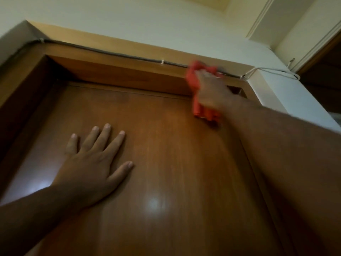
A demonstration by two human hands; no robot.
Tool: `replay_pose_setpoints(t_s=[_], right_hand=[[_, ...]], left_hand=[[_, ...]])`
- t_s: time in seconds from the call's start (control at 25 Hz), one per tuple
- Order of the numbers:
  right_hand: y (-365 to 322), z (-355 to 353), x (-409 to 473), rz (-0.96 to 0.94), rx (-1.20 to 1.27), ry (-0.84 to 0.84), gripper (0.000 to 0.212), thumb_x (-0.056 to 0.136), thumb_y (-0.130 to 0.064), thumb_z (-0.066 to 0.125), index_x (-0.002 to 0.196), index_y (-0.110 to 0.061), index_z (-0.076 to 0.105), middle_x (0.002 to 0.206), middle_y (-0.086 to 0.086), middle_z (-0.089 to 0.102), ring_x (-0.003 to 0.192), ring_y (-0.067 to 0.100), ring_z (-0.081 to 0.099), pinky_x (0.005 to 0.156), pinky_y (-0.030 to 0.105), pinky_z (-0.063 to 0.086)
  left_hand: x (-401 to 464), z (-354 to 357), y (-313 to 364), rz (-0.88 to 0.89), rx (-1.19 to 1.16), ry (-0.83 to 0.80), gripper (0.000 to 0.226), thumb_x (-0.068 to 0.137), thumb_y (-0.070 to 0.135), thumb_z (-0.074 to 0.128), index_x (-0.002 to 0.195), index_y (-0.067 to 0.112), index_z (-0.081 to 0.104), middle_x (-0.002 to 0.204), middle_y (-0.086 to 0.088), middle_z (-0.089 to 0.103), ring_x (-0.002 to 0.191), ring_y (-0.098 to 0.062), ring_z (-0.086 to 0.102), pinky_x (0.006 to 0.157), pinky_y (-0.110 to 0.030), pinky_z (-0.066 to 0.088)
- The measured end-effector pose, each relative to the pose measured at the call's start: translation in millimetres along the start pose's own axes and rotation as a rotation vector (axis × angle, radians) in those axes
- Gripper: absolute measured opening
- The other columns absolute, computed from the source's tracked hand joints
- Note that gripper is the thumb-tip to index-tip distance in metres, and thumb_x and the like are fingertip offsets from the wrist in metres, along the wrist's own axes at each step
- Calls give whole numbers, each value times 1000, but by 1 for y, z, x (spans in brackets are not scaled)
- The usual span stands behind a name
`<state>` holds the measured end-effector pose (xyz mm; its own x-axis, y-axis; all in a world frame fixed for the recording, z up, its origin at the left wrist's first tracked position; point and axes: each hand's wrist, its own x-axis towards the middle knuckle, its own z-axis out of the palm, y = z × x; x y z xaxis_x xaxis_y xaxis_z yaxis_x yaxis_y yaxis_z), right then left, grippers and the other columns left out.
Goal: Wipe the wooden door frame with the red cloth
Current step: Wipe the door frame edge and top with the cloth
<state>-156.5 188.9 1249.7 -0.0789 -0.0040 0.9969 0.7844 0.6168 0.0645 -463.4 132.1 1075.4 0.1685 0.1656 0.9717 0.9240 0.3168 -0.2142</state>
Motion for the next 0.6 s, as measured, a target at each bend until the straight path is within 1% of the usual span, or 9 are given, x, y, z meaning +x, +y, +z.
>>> replay_pose_setpoints(t_s=[0.08, 0.16, 0.24, 0.32, 0.36, 0.44, 0.48, 0.52, 0.6], right_hand=[[37, -31, -14, 238, -107, -155, 38, 78, 6, 59, 112, -11, 58, 97, 15, 71, 73, 29, 67, 59, 38, 55], [38, -41, -25, 336, -117, -198, 22, 82, 2, 52, 102, -5, 59, 79, 18, 73, 58, 34, 68, 54, 43, 57], [-2, -26, -19, 187, -77, -95, 28, 81, -2, 52, 108, -8, 59, 90, 16, 73, 64, 30, 70, 52, 34, 58], [-61, 0, 1, -39, -62, -18, 50, 80, 4, 57, 126, -14, 53, 120, 15, 63, 70, 23, 63, 35, 10, 40], [-96, 9, 10, -142, -70, -30, 58, 80, 7, 56, 134, -14, 49, 127, 15, 59, 62, 18, 59, 33, 7, 36], [-162, 14, 19, -313, -88, -14, 57, 86, 4, 53, 140, -10, 44, 133, 16, 58, 53, 8, 56, 46, 0, 39], [-182, 15, 22, -380, -100, 19, 53, 89, 0, 51, 141, -9, 43, 137, 16, 55, 68, 7, 62, 63, 2, 46], [-193, 18, 24, -426, -130, 54, 50, 92, -3, 49, 142, -9, 43, 141, 16, 52, 95, 18, 65, 84, 14, 49], [-193, 21, 24, -433, -243, 103, 47, 92, -2, 46, 138, -8, 43, 142, 14, 48, 125, 25, 53, 103, 36, 43]], left_hand=[[-7, -3, -19, -21, 3, -23, 87, 76, 85, -7, 151, 43, -19, 166, -1, -15, 150, -19, -15, 120, -56, -5], [-15, -7, -35, -179, -3, 24, 96, 77, 86, -1, 157, 32, -8, 168, -5, -7, 152, -23, -9, 120, -56, -3], [-21, -9, -41, -277, 6, 37, 103, 79, 84, 3, 158, 18, 2, 168, -9, 1, 153, -28, -1, 121, -54, 2], [-21, -7, -39, -267, -10, 62, 103, 80, 81, 6, 158, 13, 5, 168, -10, 4, 153, -27, 3, 122, -50, 4], [-20, -7, -36, -254, -20, 69, 102, 81, 81, 6, 158, 13, 5, 168, -9, 4, 153, -26, 2, 122, -49, 4], [-22, -7, -39, -236, -39, 82, 102, 81, 81, 6, 158, 16, 2, 168, -7, 1, 153, -24, -1, 122, -47, 1], [-23, -6, -40, -237, -55, 83, 101, 81, 81, 6, 158, 17, 1, 168, -7, -1, 153, -24, -2, 122, -47, 0], [-23, -7, -42, -240, -72, 78, 101, 80, 81, 6, 158, 18, 0, 168, -6, -2, 153, -23, -4, 122, -47, -1], [-24, -8, -42, -221, -76, 87, 99, 81, 80, 6, 158, 19, -1, 168, -5, -3, 153, -23, -5, 122, -46, -2]])
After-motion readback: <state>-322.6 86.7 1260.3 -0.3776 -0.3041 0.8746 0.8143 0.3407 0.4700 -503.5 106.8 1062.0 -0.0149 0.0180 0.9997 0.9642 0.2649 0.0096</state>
